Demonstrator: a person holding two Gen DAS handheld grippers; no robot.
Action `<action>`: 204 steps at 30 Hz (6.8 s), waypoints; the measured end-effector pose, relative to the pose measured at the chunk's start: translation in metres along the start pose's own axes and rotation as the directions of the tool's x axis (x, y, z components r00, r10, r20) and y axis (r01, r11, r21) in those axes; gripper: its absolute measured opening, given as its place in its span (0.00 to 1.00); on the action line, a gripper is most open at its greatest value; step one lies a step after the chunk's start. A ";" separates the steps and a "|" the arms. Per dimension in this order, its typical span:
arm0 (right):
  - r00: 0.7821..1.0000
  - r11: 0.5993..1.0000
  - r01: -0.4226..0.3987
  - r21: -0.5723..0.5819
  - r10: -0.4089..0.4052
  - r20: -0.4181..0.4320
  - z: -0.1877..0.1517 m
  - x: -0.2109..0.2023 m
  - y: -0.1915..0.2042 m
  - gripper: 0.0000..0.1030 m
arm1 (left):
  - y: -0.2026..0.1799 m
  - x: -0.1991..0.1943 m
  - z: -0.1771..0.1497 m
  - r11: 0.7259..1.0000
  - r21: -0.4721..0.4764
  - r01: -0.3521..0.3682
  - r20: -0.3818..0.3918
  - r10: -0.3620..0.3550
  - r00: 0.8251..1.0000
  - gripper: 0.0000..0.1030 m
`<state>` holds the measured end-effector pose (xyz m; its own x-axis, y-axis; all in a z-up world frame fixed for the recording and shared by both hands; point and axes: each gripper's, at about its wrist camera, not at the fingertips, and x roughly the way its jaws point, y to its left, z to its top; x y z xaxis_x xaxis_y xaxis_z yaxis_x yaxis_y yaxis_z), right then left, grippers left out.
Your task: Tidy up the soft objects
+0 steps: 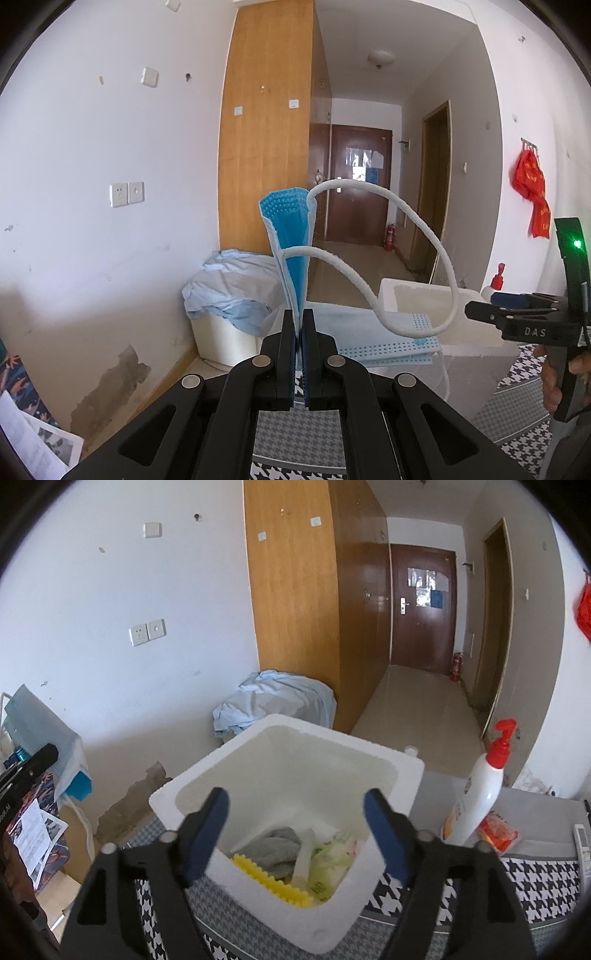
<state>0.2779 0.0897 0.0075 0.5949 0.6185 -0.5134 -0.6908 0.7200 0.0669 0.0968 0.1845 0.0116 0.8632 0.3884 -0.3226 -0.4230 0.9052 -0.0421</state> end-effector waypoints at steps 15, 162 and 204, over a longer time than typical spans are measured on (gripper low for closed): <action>0.999 1.000 0.017 -0.026 -0.016 0.046 -0.009 -0.027 0.000 0.94 | -0.017 0.009 0.010 0.998 0.040 0.041 -0.001 -0.041 0.999 0.02; 0.930 0.973 0.212 0.093 -0.230 0.285 -0.140 -0.215 -0.024 0.99 | -0.127 -0.112 -0.041 0.962 0.161 0.219 0.147 -0.243 0.959 0.99; 0.946 0.981 0.162 0.102 -0.184 0.269 -0.171 -0.203 -0.016 0.99 | -0.111 -0.116 -0.078 0.979 0.130 0.157 0.126 -0.174 0.977 0.99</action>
<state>0.0980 -0.1015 -0.0352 0.8000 0.5368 -0.2680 -0.5397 0.8390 0.0696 0.0223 0.0253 -0.0206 0.9513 0.2438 -0.1885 -0.2424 0.9697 0.0306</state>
